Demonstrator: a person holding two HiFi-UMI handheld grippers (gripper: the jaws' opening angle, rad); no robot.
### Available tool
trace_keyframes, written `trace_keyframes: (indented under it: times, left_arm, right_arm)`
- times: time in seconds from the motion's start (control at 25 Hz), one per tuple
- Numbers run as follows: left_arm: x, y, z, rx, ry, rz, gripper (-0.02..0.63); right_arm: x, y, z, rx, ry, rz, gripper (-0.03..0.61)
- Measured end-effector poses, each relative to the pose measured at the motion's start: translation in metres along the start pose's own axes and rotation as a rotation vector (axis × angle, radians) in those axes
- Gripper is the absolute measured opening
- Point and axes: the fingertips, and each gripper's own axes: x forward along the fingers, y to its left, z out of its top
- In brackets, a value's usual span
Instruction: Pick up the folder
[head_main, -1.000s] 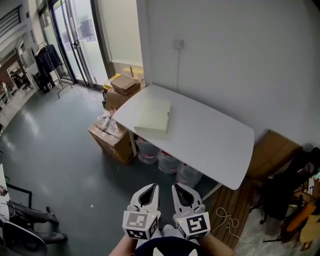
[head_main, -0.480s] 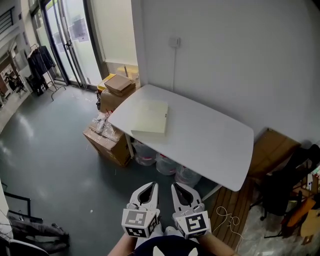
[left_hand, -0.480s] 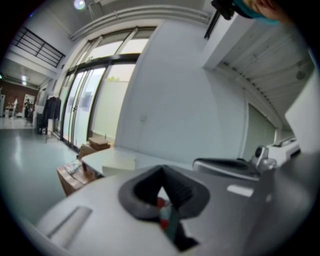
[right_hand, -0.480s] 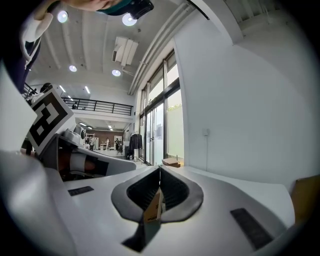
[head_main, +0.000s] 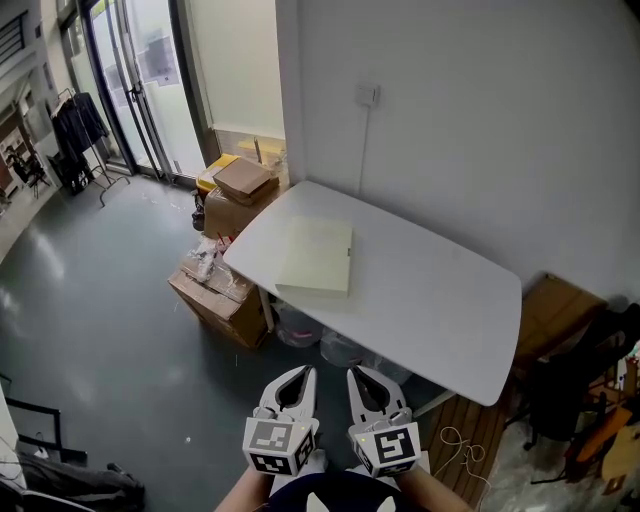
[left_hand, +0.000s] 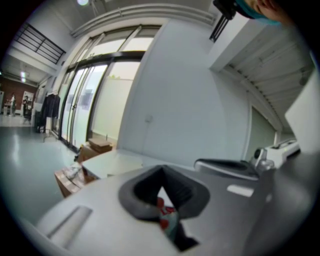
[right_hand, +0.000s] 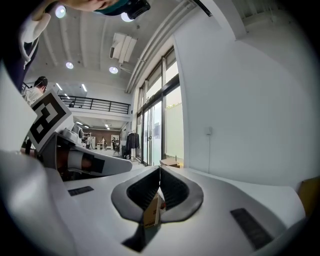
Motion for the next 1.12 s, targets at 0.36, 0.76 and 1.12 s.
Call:
trace_keyframes:
  times: [0.36,0.76,1.12]
  left_arm:
    - [0.029,0.052,0.006,0.002,0.023,-0.048,0.005]
    - [0.041,0.091,0.015,0.005,0.002,-0.102,0.005]
    - [0.059,0.100,0.011,-0.005,0.026,-0.123,0.005]
  right_arm:
    - [0.060,0.012,-0.002,0.007,0.014,-0.027,0.009]
    - [0.089,0.028,-0.001,-0.001,-0.020,-0.083,0.009]
    - [0.097,0.014,0.000,-0.007,-0.008,-0.108,0.009]
